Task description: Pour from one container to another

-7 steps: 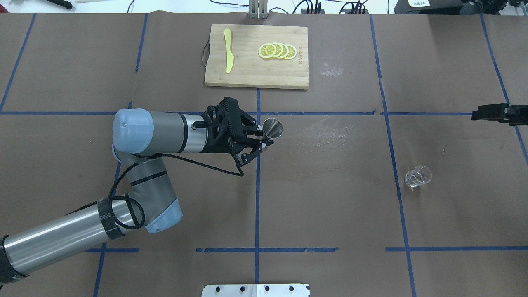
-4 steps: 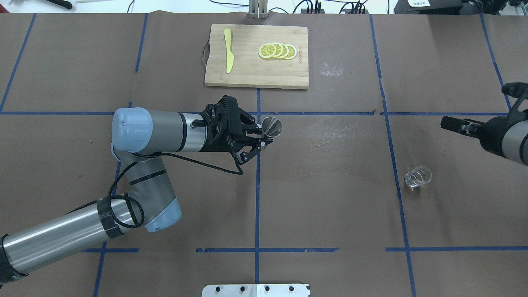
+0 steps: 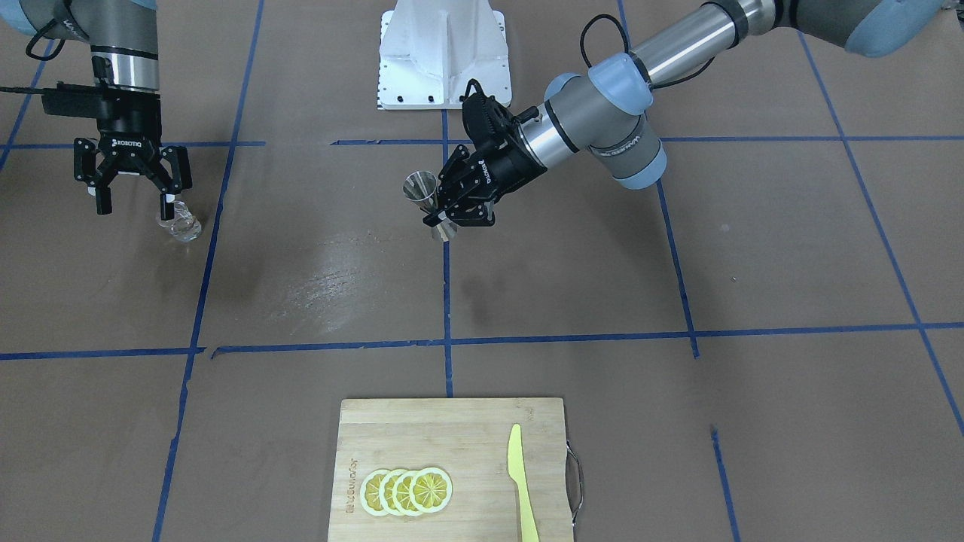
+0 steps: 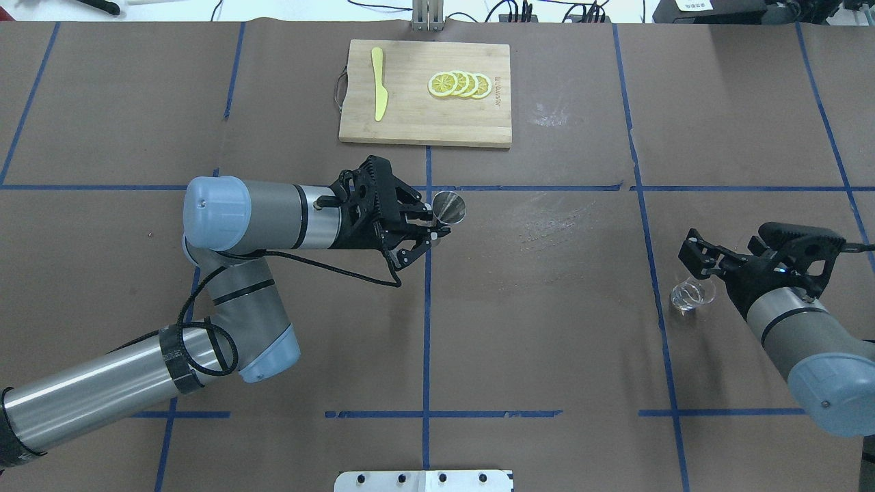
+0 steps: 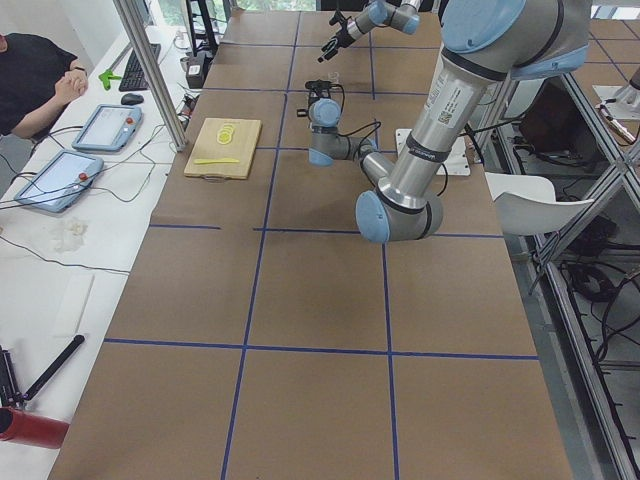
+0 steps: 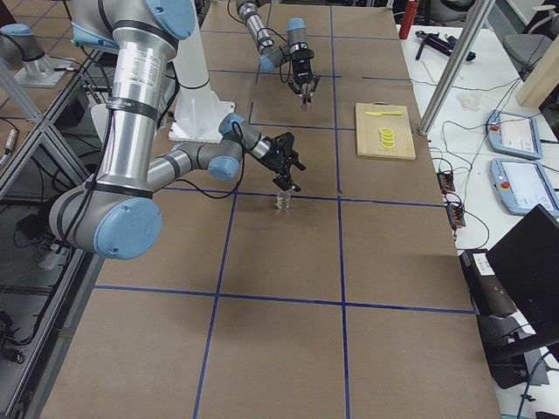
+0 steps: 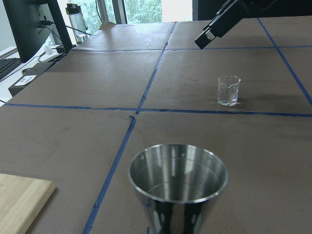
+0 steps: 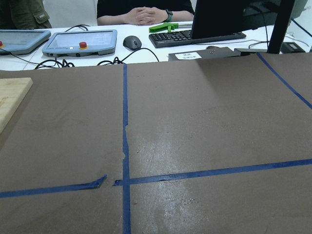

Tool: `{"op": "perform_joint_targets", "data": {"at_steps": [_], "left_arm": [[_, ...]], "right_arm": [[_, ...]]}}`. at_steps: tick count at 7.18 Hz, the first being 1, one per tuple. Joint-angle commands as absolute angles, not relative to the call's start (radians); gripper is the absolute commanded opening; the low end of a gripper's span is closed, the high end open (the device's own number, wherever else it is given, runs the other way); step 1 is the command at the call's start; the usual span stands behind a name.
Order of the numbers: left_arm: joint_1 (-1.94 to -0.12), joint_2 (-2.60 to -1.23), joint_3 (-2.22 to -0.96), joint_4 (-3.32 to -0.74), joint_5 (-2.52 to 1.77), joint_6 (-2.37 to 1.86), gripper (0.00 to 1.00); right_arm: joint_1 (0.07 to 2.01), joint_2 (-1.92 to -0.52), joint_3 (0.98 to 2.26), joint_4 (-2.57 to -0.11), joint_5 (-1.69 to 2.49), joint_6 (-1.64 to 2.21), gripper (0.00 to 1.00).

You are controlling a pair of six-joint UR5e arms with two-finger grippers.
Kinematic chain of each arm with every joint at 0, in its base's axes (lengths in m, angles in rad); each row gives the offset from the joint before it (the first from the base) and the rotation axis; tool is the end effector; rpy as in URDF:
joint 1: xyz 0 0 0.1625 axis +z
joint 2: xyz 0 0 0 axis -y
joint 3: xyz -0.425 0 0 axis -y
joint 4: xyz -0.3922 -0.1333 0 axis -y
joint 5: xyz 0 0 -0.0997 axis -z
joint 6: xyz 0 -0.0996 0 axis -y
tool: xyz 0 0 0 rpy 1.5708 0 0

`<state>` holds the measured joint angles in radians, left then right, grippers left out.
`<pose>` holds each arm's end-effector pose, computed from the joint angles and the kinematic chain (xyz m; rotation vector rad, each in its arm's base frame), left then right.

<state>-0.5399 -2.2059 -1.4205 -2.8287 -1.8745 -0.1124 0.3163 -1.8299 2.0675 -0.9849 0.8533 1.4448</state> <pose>0.5264 -0.4361 0.2074 1.3994 1.1779 0.9254 -0.3137 -0.3118 0.4589 0.8371 -0.6235 0.4679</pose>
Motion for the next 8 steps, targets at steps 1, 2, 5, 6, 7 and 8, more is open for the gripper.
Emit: {"op": "perform_joint_targets", "data": {"at_steps": [1,2,5,6,7,8], "left_arm": [[-0.541,-2.204,-1.42,-2.83,-1.875,-0.115,0.0],[-0.543,-2.204,-1.42,-2.83,-1.875,-0.115,0.0],[-0.543,-2.201,-1.42,-2.83,-1.875,-0.115,0.0],[-0.543,-2.203,-1.42,-2.83,-1.875,-0.115,0.0],[-0.543,-2.201,-1.422,-2.83,-1.875,-0.115,0.0],[-0.543,-2.201,-1.422,-2.83,-1.875,-0.115,0.0]], "right_arm": [[0.232,-1.83,2.025,-0.983,0.715,1.451,1.0],[0.207,-1.829,1.999,-0.985,0.671,1.527,1.0],[0.137,-1.819,1.909,-0.985,0.548,1.603,1.0],[0.127,-1.818,1.901,-0.985,0.534,1.609,1.0],[0.114,-1.818,1.881,-0.985,0.514,1.618,1.0],[0.106,-1.806,1.864,-0.985,0.502,1.626,1.0]]}}
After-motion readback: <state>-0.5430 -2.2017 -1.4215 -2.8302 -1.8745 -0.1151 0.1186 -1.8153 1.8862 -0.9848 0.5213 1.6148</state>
